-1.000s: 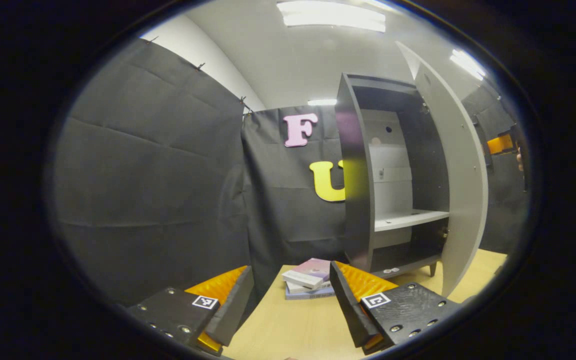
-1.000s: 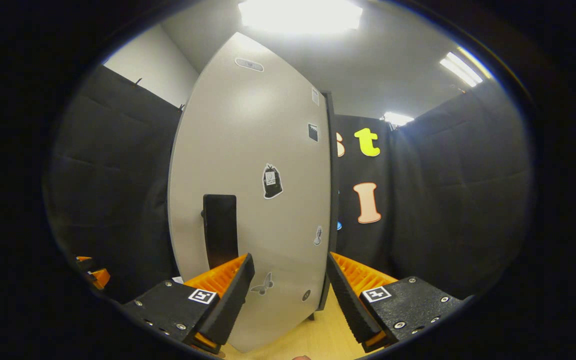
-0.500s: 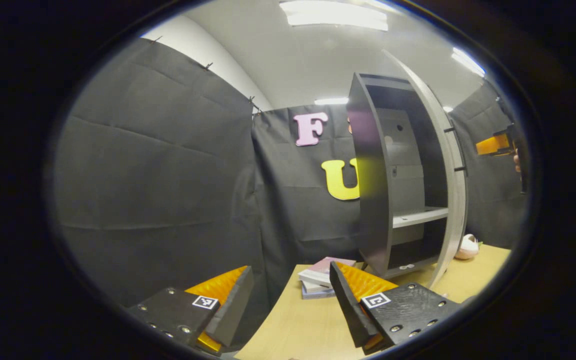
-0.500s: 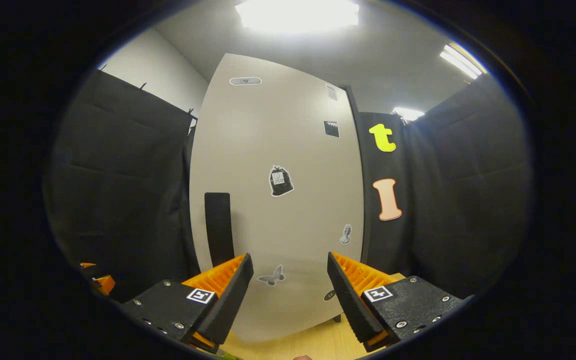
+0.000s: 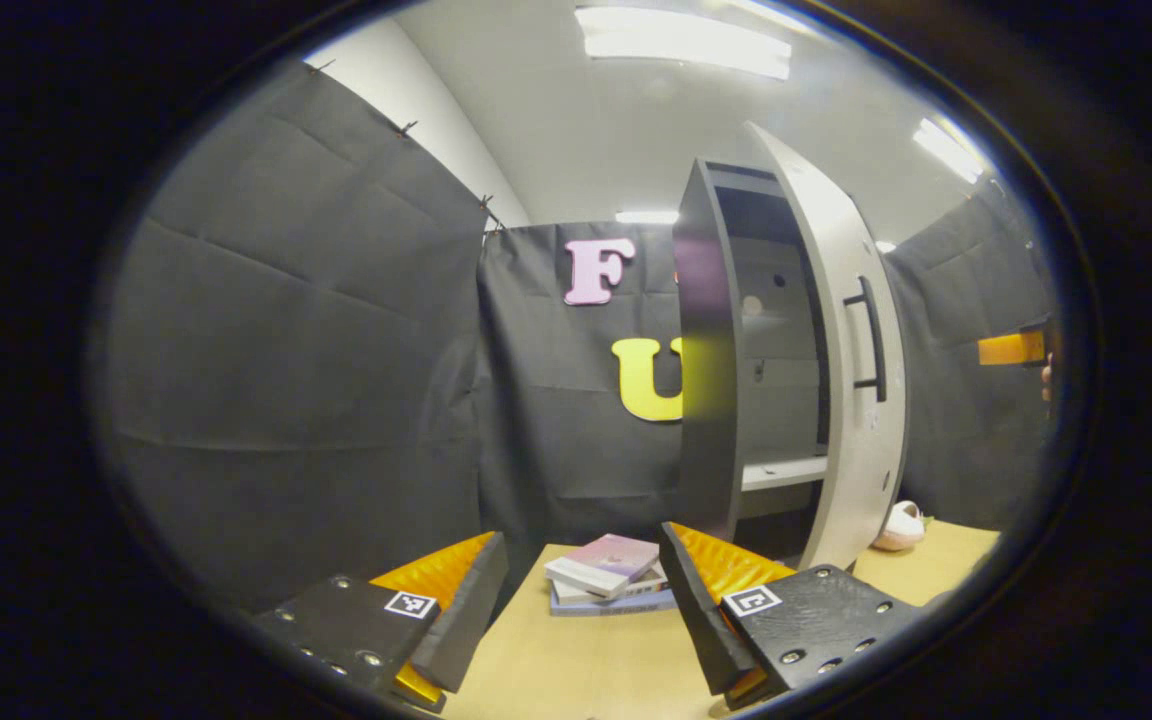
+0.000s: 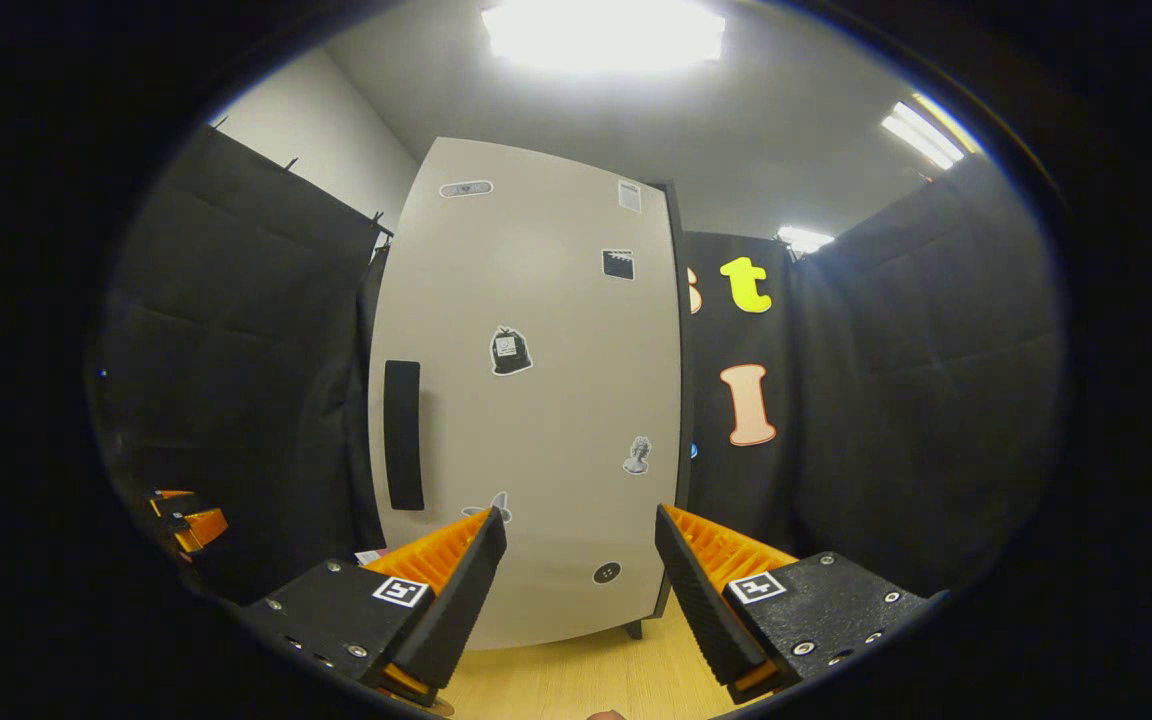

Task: Open the cabinet door with the right hand, grasp the bottle in the cabinet with the left hand and place it on the coaster, then close the cabinet door with the right hand.

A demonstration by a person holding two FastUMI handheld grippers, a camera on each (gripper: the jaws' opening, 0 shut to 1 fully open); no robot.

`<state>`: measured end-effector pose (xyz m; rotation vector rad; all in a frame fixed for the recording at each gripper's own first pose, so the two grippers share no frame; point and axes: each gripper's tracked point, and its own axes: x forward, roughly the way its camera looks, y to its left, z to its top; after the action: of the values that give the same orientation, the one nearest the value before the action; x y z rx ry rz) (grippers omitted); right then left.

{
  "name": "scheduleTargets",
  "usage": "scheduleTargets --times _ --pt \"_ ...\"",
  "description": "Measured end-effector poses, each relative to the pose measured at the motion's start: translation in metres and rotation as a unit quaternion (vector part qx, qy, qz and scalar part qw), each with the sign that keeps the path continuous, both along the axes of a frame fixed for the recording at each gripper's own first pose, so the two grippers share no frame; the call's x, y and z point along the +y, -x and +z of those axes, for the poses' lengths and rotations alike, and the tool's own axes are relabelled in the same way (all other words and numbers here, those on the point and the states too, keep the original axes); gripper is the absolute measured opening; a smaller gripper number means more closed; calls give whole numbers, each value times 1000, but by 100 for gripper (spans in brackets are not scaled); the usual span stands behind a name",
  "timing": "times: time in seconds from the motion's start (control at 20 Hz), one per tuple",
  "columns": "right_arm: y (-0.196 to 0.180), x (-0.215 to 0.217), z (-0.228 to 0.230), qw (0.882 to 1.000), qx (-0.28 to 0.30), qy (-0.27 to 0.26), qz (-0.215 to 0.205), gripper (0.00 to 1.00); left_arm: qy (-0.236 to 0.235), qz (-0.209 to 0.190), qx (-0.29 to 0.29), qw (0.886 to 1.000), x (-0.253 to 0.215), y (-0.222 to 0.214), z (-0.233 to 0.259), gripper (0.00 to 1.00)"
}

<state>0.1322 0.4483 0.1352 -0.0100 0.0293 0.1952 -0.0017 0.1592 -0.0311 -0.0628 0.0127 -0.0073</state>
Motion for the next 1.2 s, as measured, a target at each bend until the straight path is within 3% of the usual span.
scheduleTargets --times 0.2,0.7,0.85,1.2 --pt "6 -30 -1 1000 -3 1 6 93 9 -12 -4 1000 -41 2 15 88" --pt "14 -112 -9 1000 5 -19 -4 93 0 -25 -8 1000 -125 14 41 91" --pt "15 -131 -12 1000 9 -25 -10 93 -7 -26 -6 1000 -143 16 44 88" --pt "13 -161 -21 999 13 -29 -15 93 -17 -24 -5 1000 -165 19 51 91"
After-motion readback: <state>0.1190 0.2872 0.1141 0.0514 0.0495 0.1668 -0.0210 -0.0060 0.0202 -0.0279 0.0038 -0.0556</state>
